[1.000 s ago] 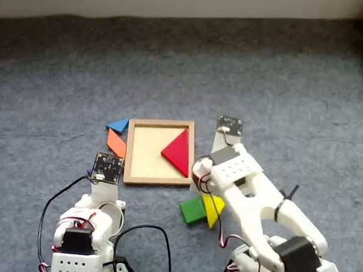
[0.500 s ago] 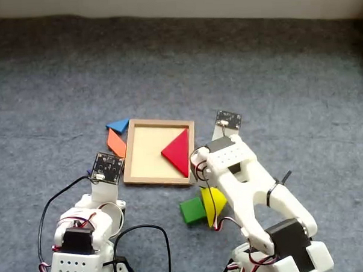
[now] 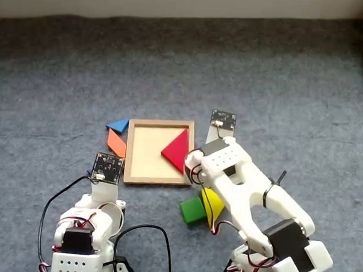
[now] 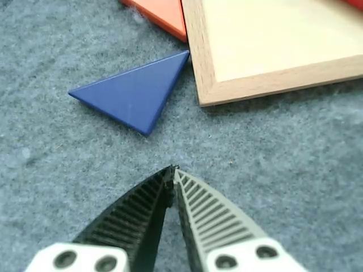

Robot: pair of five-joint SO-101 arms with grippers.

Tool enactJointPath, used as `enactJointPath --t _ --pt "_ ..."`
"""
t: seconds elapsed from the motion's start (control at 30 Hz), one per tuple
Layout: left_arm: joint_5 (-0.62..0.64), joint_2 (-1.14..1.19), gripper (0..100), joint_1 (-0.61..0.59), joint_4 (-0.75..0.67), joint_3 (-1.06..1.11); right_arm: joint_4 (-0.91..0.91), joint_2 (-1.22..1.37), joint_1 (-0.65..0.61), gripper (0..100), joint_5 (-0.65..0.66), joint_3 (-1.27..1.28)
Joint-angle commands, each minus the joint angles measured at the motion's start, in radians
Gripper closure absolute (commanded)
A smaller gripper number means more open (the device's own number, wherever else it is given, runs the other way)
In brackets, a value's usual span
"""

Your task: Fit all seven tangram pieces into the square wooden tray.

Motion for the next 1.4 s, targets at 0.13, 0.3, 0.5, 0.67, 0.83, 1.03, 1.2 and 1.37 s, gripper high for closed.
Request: enactJointPath --t 0.13,0.3,0.5,0.67,0.83,1.03,1.2,1.37 --pt "0.011 -0.035 100 0.013 0.006 0.019 -0.019 -0.002 -0.013 65.0 -0.021 -0.039" --pt "0.011 -0.035 100 0.013 0.006 0.019 -0.021 -0.001 0.047 65.0 -0.02 0.01" --pt "0.011 -0.035 100 0.013 0.006 0.019 -0.076 -0.001 0.047 65.0 -0.018 0.085" --pt "0.011 -0.035 100 0.013 0.006 0.019 -0.077 -0.001 0.047 65.1 -0.018 0.093" --pt "0.011 -0.035 100 0.013 0.006 0.019 -0.074 -0.002 -0.013 65.2 -0.02 0.093" --pt "0.011 -0.035 100 0.013 0.006 0.019 -0.074 -0.008 -0.048 65.2 -0.015 0.085" --pt "0.011 -0.035 100 0.013 0.006 0.019 -0.031 -0.013 -0.05 65.2 -0.014 0.084" --pt "0.011 -0.035 100 0.013 0.006 0.019 0.007 -0.004 -0.081 65.2 -0.012 0.084"
